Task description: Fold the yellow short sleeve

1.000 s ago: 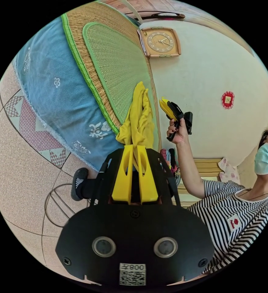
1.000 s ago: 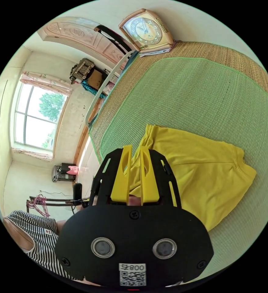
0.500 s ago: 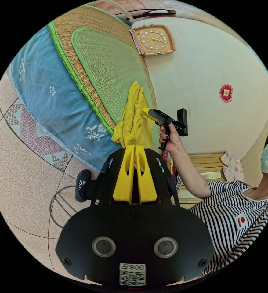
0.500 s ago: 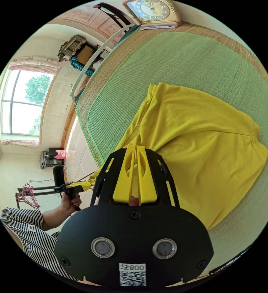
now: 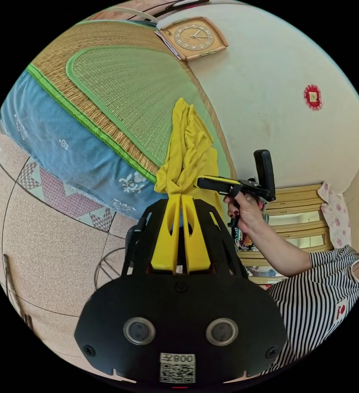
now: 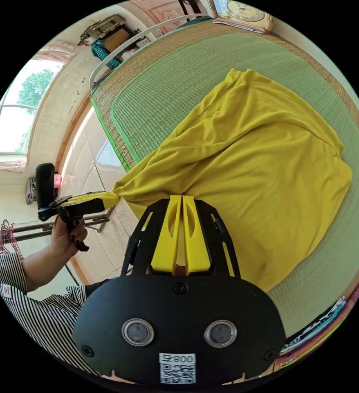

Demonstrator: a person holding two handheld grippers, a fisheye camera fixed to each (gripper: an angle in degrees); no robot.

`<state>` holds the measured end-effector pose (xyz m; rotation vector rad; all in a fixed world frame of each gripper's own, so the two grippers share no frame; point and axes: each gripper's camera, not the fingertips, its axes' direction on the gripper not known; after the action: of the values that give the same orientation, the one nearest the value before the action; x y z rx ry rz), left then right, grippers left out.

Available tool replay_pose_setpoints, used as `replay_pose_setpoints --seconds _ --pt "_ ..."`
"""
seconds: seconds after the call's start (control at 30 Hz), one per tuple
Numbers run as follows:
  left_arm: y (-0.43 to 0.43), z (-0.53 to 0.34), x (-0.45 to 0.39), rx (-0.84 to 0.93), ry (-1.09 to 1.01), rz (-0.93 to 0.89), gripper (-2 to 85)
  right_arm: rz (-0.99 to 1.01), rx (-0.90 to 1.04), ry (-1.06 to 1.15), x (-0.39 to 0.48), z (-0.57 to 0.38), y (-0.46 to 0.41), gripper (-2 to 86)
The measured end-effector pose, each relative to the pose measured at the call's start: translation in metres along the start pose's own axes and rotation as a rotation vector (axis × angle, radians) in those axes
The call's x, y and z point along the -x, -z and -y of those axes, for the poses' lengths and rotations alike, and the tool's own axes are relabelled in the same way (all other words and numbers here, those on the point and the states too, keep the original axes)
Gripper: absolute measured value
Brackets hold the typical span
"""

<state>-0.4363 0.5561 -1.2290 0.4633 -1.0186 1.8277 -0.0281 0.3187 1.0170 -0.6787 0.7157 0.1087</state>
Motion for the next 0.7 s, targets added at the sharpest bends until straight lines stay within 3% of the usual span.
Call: replay_pose_setpoints --seconds 0.3,0.4,0.53,0.7 --pt "0.005 -0.035 -0.034 0.015 -0.125 -0.007 0.1 -0.216 0.015 0.027 0.043 0.000 -0.017 0.2" --pt "0.000 -0.043 -0.054 0.033 -0.180 -0.010 0.1 -0.182 0.057 -0.013 0.040 0.003 -0.015 0.2" --pt "-0.007 -0.052 -0.078 0.028 -0.260 0.024 0.2 -0.089 -0.078 -0.018 0.040 -0.017 0.015 0.1" --pt "-0.028 -0.062 -0.087 0.002 -0.282 0.033 0.5 -0.019 -0.101 -0.026 0.027 -0.052 0.012 0.1"
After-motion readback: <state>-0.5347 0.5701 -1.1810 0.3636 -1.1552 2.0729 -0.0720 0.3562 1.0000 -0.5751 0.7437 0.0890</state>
